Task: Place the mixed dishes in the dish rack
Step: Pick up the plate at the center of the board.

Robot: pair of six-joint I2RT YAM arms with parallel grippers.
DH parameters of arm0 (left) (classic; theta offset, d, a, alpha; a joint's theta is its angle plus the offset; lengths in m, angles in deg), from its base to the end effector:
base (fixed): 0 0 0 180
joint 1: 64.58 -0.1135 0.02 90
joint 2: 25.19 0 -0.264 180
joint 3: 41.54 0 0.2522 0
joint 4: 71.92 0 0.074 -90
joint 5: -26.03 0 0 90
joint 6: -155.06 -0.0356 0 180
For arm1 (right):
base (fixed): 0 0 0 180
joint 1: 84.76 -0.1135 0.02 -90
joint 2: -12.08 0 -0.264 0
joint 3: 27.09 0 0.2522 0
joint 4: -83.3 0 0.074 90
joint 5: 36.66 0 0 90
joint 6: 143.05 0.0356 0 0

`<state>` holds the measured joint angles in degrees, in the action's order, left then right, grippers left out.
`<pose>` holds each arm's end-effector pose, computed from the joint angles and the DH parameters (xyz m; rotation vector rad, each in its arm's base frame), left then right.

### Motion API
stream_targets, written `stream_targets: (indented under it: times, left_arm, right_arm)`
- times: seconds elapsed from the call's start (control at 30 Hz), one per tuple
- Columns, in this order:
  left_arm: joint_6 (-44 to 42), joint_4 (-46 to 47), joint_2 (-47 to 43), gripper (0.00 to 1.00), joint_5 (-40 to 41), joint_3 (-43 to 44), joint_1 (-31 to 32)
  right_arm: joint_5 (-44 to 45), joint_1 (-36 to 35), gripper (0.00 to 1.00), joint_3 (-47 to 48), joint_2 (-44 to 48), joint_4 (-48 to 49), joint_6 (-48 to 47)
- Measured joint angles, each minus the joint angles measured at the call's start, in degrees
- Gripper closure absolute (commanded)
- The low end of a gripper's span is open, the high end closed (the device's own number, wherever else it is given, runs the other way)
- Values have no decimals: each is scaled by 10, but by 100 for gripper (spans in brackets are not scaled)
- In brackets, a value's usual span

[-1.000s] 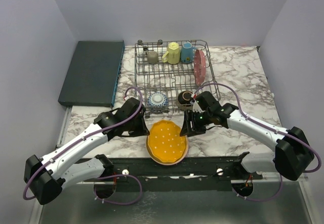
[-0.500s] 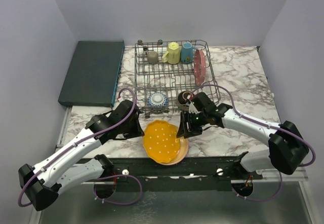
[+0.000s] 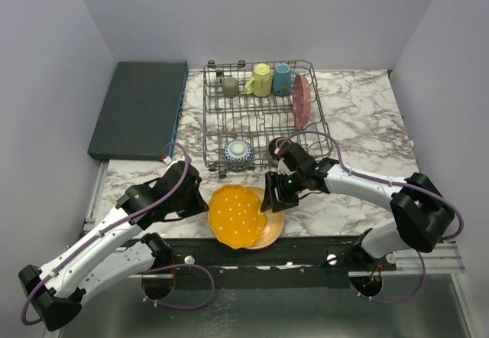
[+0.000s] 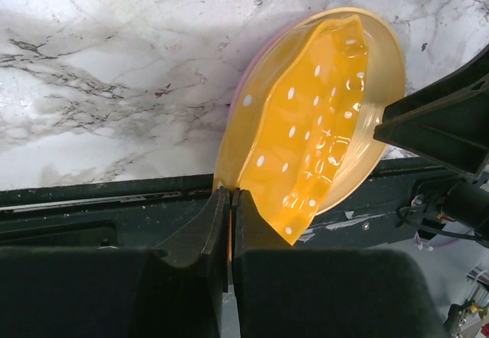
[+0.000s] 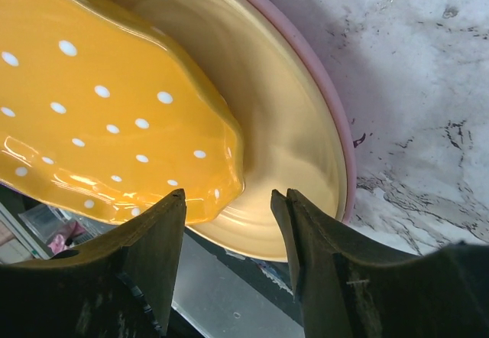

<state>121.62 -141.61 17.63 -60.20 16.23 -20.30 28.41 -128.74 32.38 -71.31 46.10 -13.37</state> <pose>0.0970 -0.0914 0.2686 -0.3097 2.6205 -0.5909 0.1849 0.1993 0.1804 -0.2732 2.8855 0.9736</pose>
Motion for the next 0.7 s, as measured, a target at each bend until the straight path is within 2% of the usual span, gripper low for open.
stream_targets:
  times: [0.7]
  left_arm:
    - [56, -8, -54, 100, 3, -46, 0]
  right_arm:
    - [3, -14, 39, -20, -26, 64, 26]
